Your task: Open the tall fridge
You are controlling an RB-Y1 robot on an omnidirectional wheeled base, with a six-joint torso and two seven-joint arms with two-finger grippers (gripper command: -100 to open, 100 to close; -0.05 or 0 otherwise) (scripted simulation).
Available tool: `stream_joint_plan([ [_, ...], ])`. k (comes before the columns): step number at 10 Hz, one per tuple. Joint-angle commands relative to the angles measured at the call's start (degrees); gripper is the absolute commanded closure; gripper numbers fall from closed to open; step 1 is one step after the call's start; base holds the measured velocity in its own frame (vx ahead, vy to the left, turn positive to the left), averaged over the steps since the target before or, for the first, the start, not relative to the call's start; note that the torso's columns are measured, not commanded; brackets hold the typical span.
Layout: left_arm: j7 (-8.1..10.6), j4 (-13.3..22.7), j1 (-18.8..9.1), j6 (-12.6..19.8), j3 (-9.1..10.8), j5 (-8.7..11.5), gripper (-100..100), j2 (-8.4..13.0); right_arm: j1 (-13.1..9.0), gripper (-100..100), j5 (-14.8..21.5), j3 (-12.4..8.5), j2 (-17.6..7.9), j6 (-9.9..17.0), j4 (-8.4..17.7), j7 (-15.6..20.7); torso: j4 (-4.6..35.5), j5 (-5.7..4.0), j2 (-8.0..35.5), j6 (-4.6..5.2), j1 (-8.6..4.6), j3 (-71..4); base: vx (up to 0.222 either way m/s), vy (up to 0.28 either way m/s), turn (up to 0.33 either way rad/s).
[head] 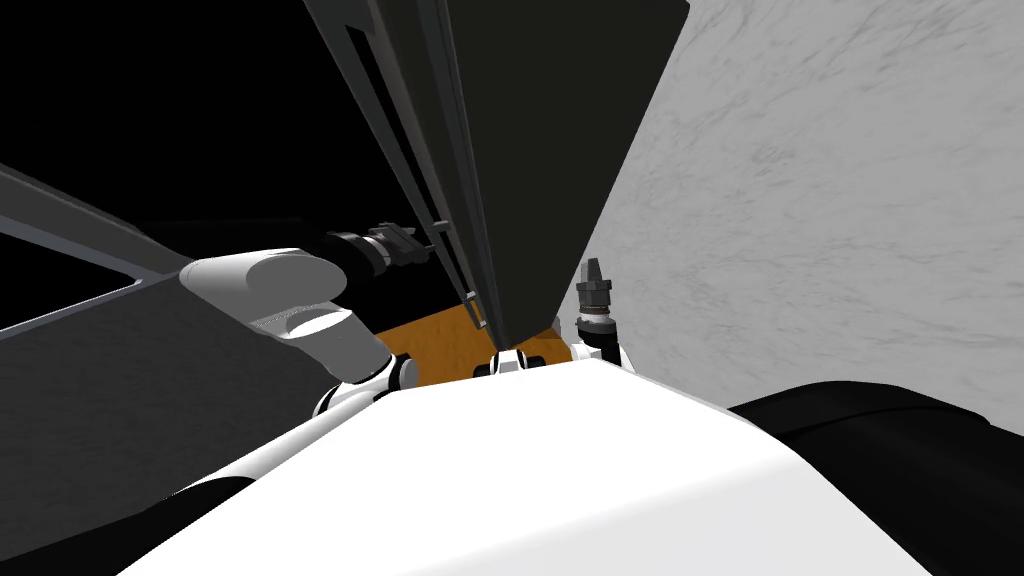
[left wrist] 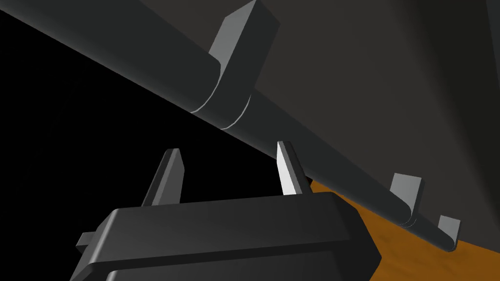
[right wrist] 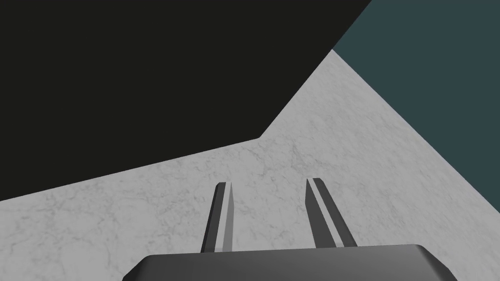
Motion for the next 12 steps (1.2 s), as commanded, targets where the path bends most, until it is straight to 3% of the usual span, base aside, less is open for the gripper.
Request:
stream_joint_plan([
  [1,-0.26,-0.2,-1.0,-0.5,-0.13,1.7,100,-0.1,0.0,0,0.0,0.0,0.0,0.0,0.0,0.0,-0.1,0.01,-0.1,-0.07,-0.08,-0.1,0.029,0.314,-0.061],
  [2,-0.26,-0.2,-1.0,-0.5,-0.13,1.7,100,-0.1,0.0,0,0.0,0.0,0.0,0.0,0.0,0.0,-0.1,-0.05,-0.3,0.02,-0.28,-0.2,0.007,0.267,-0.029],
  [5,-0.73,-0.8,-1.5,0.3,-1.13,5.1,100,-0.9,0.0,0,0.0,0.0,0.0,0.0,0.0,0.0,-0.1,-0.25,-0.3,0.22,-0.75,-0.2,0.051,0.347,-0.087],
  [7,-0.89,-1.1,-1.7,0.5,-1.46,6.2,100,-1.1,0.0,0,0.0,0.0,0.0,0.0,0.0,0.0,-0.3,-0.27,-0.5,0.21,-1.03,-0.4,0.020,0.317,-0.036],
  [11,-1.36,-1.7,-2.2,1.2,-2.45,9.6,100,-1.9,0.0,0,0.0,0.0,0.0,0.0,0.0,0.0,0.0,-0.29,-0.1,0.16,-0.99,-0.1,0.007,0.314,-0.084],
  [12,-1.36,-1.7,-2.2,1.2,-2.45,9.6,100,-1.9,0.0,0,0.0,0.0,0.0,0.0,0.0,0.0,0.0,-0.25,0.0,0.14,-0.85,0.0,0.014,0.283,-0.047],
])
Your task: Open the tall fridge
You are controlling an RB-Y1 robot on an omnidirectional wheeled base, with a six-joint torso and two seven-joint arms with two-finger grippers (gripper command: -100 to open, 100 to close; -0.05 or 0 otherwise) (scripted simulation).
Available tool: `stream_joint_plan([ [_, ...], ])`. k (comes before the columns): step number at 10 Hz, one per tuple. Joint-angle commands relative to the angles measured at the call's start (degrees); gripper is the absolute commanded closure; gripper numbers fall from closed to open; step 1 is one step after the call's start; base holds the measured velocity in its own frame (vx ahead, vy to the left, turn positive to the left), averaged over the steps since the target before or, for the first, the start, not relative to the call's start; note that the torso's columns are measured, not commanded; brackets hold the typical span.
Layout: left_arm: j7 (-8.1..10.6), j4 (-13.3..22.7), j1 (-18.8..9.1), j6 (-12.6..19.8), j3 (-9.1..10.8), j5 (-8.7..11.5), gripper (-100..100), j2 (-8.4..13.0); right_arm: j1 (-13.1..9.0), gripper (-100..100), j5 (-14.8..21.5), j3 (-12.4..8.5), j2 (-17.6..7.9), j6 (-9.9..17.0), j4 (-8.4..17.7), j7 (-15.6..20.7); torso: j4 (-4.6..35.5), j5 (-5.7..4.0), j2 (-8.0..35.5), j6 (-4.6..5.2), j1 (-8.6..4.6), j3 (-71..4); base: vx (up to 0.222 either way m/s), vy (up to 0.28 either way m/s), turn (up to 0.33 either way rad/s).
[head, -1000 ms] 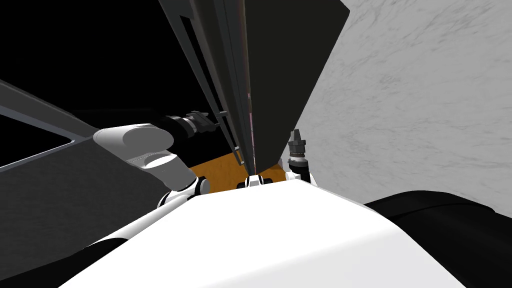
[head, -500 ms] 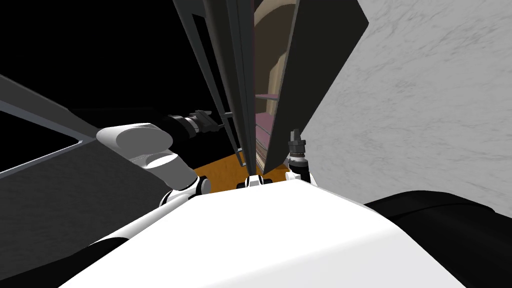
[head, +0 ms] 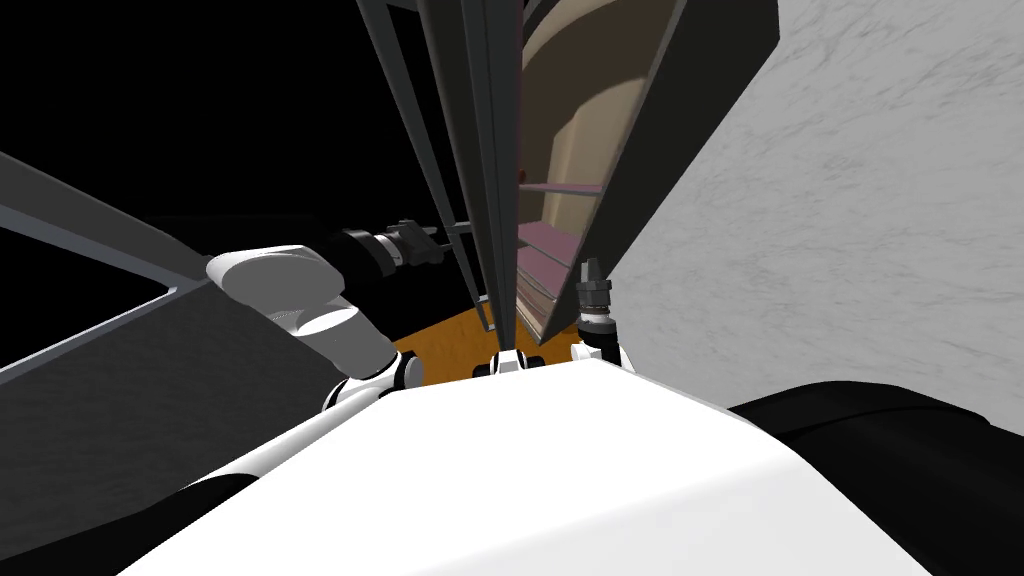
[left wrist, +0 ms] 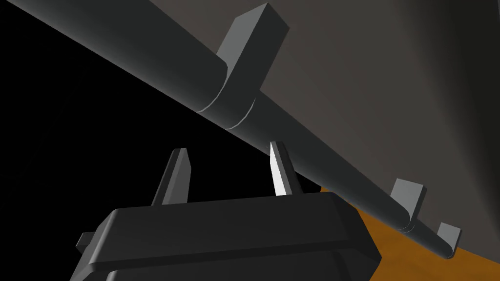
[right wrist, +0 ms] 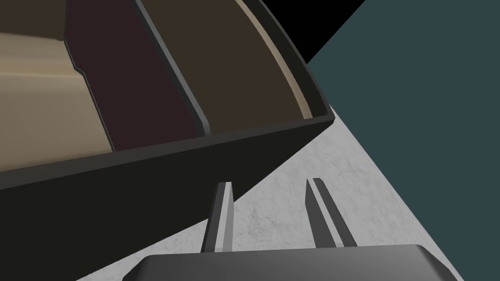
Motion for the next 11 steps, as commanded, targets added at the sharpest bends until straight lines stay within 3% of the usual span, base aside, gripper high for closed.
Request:
stream_joint_plan([
  [1,0.12,-0.7,0.2,0.2,-0.50,0.1,100,-0.4,0.0,0,0.0,0.0,0.0,0.0,0.0,0.0,0.0,-0.02,0.2,-0.05,-0.18,0.1,-0.016,0.118,0.022],
  [2,0.00,-0.9,0.2,0.6,-0.88,1.2,100,-0.7,0.0,0,0.0,0.0,0.0,0.0,0.0,0.0,0.0,-0.16,0.3,0.00,-0.67,0.2,0.053,0.188,-0.026],
  [6,-0.43,-1.5,-0.4,1.1,-1.74,4.4,100,-1.5,0.0,0,0.0,0.0,0.0,0.0,0.0,0.0,-0.1,-0.03,-0.2,0.09,-0.11,-0.2,0.108,0.278,-0.091],
  [11,-0.72,-1.9,-0.9,1.4,-2.31,6.6,100,-2.1,0.0,0,0.0,0.0,0.0,0.0,0.0,0.0,0.0,-0.16,0.5,0.15,-0.58,0.4,0.041,0.234,-0.062],
])
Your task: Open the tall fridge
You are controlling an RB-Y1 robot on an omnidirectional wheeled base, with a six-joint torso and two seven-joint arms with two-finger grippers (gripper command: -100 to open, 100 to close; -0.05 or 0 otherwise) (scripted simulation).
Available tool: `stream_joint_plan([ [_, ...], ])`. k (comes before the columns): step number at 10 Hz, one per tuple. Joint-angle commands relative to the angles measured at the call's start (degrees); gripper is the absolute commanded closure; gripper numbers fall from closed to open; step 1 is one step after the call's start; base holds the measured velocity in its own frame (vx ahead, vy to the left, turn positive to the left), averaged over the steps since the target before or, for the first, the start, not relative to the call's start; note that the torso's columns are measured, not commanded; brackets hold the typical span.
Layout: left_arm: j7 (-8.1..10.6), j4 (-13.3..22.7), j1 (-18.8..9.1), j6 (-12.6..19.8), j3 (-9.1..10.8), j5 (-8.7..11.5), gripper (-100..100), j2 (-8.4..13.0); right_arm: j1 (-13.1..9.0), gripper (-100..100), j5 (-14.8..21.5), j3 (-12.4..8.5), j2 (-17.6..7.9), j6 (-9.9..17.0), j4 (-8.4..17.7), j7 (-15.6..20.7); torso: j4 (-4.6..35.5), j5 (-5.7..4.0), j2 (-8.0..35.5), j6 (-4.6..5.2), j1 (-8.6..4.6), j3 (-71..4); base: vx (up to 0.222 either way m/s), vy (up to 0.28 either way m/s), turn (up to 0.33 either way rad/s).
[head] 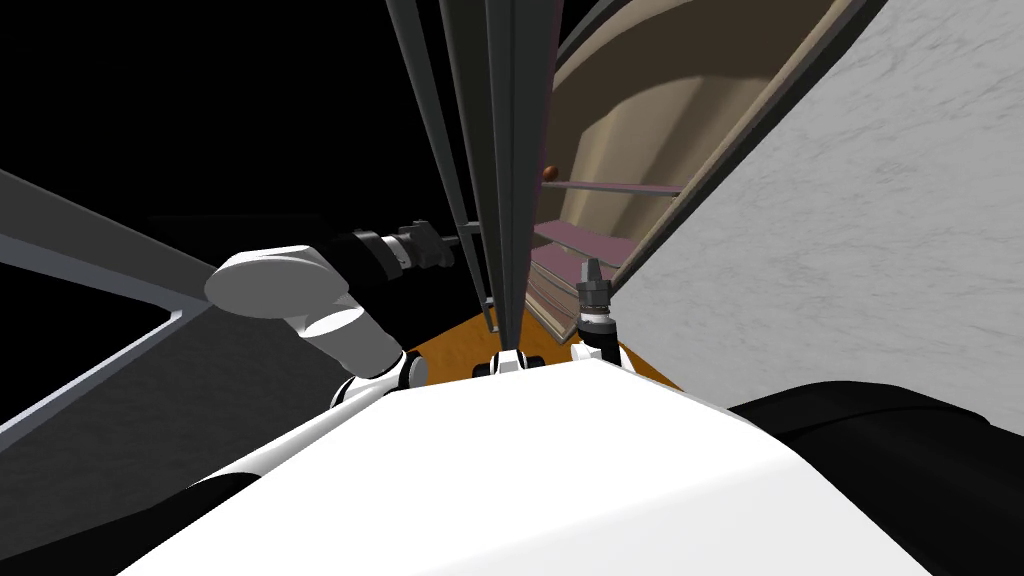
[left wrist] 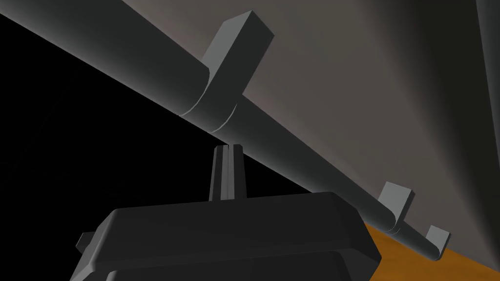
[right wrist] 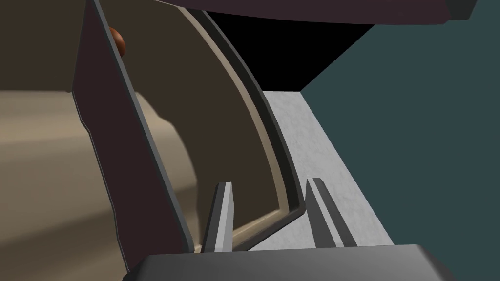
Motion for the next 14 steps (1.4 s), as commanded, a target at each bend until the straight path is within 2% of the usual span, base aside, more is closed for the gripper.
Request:
stream_joint_plan([
  [1,-0.22,-0.3,-0.8,-0.2,-0.75,1.6,100,-0.6,0.0,0,0.0,0.0,0.0,0.0,0.0,0.0,0.0,-0.01,0.1,-0.08,-0.09,0.1,0.050,0.209,-0.030],
  [4,-0.36,-0.5,-1.0,0.0,-1.04,2.7,100,-0.9,0.0,0,0.0,0.0,0.0,0.0,0.0,0.0,0.0,0.21,0.2,-0.24,0.49,0.2,0.057,0.214,-0.064],
  [6,-0.36,-0.5,-1.0,0.0,-1.04,2.7,100,-0.9,0.0,0,0.0,0.0,0.0,0.0,0.0,0.0,-0.1,0.29,0.3,-0.43,0.49,0.2,0.017,0.045,0.018],
  [7,-0.51,-0.7,-1.3,0.1,-1.32,3.8,100,-1.2,0.0,0,0.0,0.0,0.0,0.0,0.0,0.0,0.0,0.23,0.4,-0.43,0.34,0.3,0.020,0.088,-0.092],
  [9,-0.51,-0.7,-1.3,0.1,-1.32,3.8,100,-1.2,0.0,0,0.0,0.0,0.0,0.0,0.0,0.0,-0.1,0.40,0.1,-0.40,0.98,0.2,0.045,0.138,-0.026],
  [10,-0.65,-0.9,-1.5,0.3,-1.61,4.9,100,-1.4,0.0,0,0.0,0.0,0.0,0.0,0.0,0.0,-0.1,0.39,0.2,-0.45,0.85,0.2,0.057,0.181,-0.084],
  [13,-0.66,-0.9,-1.5,0.3,-1.55,4.9,100,-1.4,0.0,0,0.0,0.0,0.0,0.0,0.0,0.0,-0.1,0.31,0.3,-0.44,0.57,0.3,0.036,0.099,-0.014],
  [14,-0.73,0.4,-2.0,-1.2,-0.73,3.3,-100,-1.1,0.0,0,0.0,0.0,0.0,0.0,0.0,0.0,0.0,0.25,0.4,-0.43,0.44,0.3,0.007,-0.057,0.091],
])
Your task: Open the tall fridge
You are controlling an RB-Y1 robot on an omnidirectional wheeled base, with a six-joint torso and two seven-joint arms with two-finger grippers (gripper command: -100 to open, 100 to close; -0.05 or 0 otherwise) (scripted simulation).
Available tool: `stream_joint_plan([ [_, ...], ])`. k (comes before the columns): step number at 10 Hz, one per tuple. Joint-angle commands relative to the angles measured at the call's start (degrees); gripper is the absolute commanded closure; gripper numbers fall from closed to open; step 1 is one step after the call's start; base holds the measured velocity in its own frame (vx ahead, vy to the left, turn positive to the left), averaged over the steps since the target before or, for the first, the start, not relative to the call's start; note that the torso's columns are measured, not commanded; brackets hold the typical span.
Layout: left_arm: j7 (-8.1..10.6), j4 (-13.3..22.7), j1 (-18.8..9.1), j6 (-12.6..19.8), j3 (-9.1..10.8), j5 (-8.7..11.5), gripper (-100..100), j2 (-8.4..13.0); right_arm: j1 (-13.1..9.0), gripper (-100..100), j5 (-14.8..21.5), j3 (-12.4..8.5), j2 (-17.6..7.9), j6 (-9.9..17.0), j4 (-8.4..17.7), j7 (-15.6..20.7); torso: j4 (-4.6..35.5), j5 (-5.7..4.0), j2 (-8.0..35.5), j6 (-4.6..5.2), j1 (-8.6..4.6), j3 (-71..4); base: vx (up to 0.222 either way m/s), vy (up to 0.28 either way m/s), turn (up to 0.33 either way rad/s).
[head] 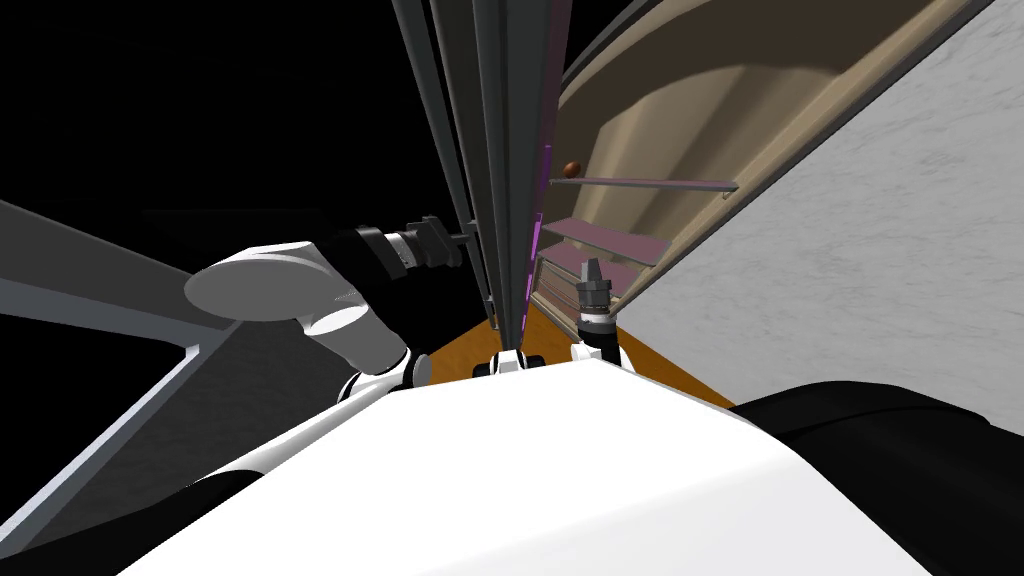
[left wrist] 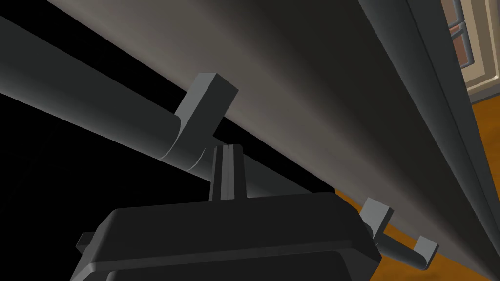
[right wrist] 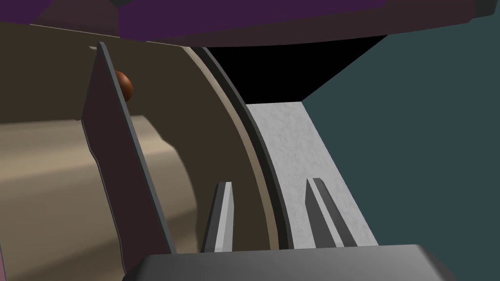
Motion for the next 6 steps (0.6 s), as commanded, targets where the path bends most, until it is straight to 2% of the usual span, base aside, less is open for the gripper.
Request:
stream_joint_plan([
  [1,-0.14,2.0,-0.8,-2.4,1.31,-2.6,-100,0.4,0.0,0,0.0,0.0,0.0,0.0,0.0,0.0,0.0,-0.02,0.0,-0.01,-0.09,0.0,0.026,-0.127,0.120],
  [4,-0.24,3.8,-1.5,-4.5,2.52,-5.0,-100,0.8,0.0,0,0.0,0.0,0.0,0.0,0.0,0.0,-0.1,-0.07,-0.4,0.23,0.04,-0.3,-0.002,-0.090,0.092],
  [6,-0.17,3.3,-1.2,-3.9,2.35,-4.5,-100,0.8,0.0,0,0.0,0.0,0.0,0.0,0.0,0.0,-0.1,0.05,-0.4,0.15,0.32,-0.3,-0.014,-0.024,0.018],
])
